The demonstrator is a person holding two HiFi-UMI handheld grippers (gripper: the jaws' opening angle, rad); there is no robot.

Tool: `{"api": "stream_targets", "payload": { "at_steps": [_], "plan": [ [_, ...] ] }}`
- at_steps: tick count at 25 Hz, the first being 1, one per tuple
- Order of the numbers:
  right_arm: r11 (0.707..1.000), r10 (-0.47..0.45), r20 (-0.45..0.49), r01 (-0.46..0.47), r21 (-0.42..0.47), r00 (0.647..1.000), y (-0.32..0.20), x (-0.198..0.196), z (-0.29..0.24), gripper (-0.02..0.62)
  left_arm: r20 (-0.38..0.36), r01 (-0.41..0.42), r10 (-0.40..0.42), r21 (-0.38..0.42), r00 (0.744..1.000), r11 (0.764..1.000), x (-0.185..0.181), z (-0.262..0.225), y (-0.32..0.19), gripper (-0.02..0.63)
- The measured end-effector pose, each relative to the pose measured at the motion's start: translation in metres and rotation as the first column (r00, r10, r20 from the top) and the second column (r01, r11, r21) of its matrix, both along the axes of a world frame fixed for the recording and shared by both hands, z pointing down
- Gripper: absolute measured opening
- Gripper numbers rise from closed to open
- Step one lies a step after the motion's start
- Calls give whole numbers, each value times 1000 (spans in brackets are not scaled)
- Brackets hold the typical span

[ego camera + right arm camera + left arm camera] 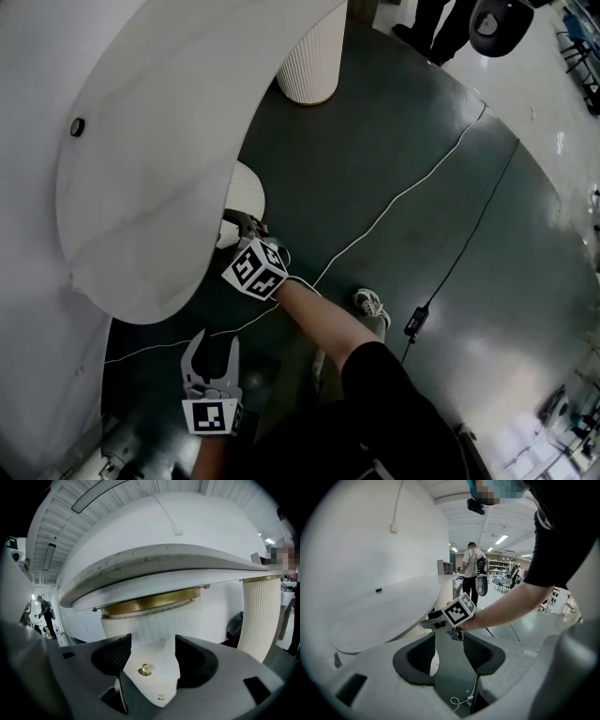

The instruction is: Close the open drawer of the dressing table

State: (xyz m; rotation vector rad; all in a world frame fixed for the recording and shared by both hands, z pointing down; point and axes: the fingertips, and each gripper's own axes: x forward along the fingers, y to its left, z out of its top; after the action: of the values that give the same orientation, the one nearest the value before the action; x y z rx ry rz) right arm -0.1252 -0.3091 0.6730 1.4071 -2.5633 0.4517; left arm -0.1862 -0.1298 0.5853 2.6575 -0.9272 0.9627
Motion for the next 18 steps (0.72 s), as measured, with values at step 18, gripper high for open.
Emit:
{"api": "stream_targets", "payload": {
  "at_steps": [18],
  "plan": [
    [997, -51, -116, 43, -70, 992, 109, 77, -47, 276, -86, 140, -137, 32, 987, 990, 37, -39, 41, 189]
  ]
}}
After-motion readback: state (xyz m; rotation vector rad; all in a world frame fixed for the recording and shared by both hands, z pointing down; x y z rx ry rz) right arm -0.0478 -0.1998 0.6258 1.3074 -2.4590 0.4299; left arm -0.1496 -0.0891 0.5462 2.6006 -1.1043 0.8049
